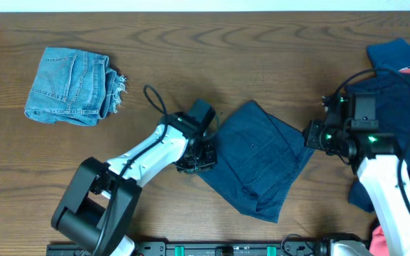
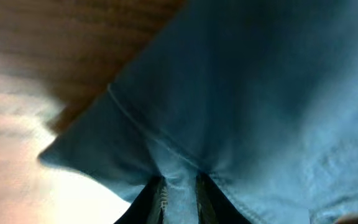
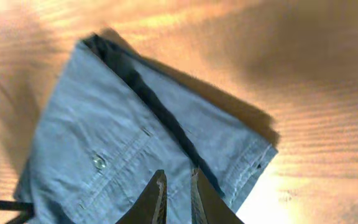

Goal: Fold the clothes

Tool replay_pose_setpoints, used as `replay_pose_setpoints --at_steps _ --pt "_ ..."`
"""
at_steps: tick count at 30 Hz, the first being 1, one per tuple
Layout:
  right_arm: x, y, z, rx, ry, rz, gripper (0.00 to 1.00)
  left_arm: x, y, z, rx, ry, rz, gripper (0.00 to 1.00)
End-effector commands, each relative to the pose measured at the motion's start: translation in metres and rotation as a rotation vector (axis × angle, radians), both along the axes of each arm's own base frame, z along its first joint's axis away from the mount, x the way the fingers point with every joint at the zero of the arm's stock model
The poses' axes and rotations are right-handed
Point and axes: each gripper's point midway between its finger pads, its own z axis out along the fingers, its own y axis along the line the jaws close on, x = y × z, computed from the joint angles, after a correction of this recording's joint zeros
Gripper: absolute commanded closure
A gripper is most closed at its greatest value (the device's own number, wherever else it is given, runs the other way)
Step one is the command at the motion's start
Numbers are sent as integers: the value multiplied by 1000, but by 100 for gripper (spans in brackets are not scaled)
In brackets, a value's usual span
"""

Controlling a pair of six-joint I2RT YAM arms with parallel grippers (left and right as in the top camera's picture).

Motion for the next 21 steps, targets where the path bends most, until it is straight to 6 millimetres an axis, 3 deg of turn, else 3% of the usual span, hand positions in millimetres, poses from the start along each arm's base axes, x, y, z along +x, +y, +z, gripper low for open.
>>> replay_pose_setpoints --at_steps 1,4,6,9,12,14,17,21 --pt "1 3 7 12 -19 0 87 4 6 -20 9 55 107 85" --pt "-1 6 2 24 -2 8 86 39 9 -26 -41 -39 133 88" --pt "-1 11 -2 33 11 37 86 71 8 -20 -97 -153 133 88" --pt "-3 22 -14 38 52 89 87 118 10 2 -154 -314 109 88" --pt "-4 34 -27 36 89 129 87 149 11 30 -171 -419 54 88" --pt "-4 42 -37 34 116 155 87 156 10 46 -164 -438 10 88" --pt "-7 51 -54 29 170 185 88 151 11 64 -137 -410 -69 83" --pt "-11 59 -82 18 249 210 90 129 19 79 -101 -319 -106 61"
